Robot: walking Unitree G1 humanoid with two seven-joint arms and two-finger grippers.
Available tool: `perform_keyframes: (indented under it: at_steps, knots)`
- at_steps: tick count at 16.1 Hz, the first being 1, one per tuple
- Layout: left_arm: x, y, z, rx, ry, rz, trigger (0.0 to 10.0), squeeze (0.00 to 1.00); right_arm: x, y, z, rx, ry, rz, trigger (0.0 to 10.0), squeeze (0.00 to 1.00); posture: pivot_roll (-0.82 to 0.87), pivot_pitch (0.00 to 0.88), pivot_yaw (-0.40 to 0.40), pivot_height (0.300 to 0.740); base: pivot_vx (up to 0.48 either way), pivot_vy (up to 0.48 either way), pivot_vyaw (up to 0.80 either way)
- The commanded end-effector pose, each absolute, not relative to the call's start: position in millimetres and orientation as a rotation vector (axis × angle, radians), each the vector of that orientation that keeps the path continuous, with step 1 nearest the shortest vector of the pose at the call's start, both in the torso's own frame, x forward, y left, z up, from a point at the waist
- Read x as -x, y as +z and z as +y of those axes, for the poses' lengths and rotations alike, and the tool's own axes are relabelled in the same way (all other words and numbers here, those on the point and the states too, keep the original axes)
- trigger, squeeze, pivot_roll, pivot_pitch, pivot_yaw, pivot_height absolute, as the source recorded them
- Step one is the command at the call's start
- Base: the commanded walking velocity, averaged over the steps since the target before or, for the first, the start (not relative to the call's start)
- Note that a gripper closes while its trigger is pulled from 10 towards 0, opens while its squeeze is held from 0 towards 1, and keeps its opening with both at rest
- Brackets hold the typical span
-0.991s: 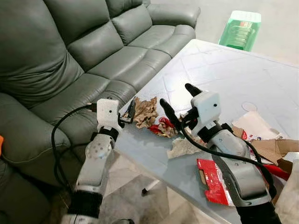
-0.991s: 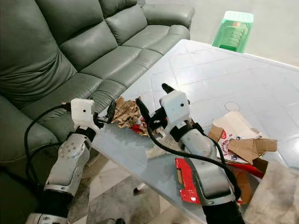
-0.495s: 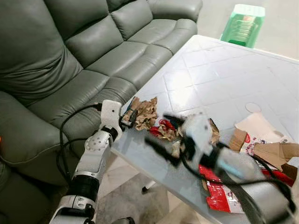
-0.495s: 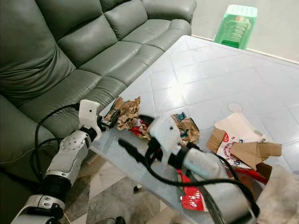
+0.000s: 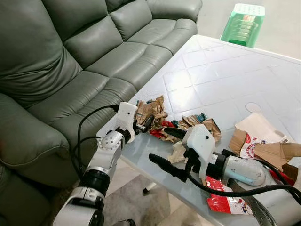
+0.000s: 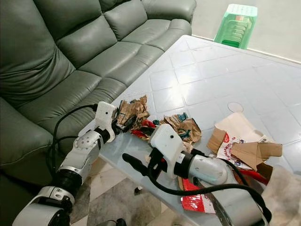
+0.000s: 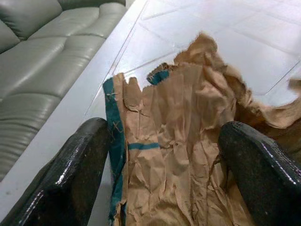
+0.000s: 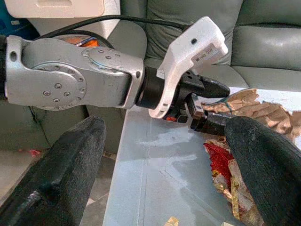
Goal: Picking trash to rubbish bin
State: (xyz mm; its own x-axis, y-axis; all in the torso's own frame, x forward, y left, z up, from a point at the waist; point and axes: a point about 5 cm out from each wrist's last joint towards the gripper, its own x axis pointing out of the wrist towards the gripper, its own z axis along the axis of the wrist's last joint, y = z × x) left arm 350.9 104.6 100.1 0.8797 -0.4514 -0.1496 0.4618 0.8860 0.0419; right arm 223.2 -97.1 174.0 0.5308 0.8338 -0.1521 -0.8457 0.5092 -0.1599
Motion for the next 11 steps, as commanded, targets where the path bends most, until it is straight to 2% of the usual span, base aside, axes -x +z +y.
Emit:
perform_keyframes:
  at_steps: [1,2,11]
  knots:
    - [-351.3,94.9,108.1,-0.113,-0.468,0.170,9.8,0.00,-220.2,179.1,-96.1,0.234,1.022,0.043,10.0,0.00,-0.18,0.138,0.033,0.740,0.000,0.000,0.00]
    - [-349.6,91.0,108.8,-0.110,-0.485,0.188,0.0,0.00,-218.8,178.9,-95.9,0.234,1.028,0.048,10.0,0.00,-0.18,0.136,0.034,0.740,0.000,0.000,0.00]
    - [-339.8,77.0,111.3,-0.053,-0.521,0.187,0.0,0.00,-220.9,175.8,-95.9,0.250,1.037,0.082,10.0,0.00,-0.17,0.125,0.016,0.740,0.000,0.000,0.00]
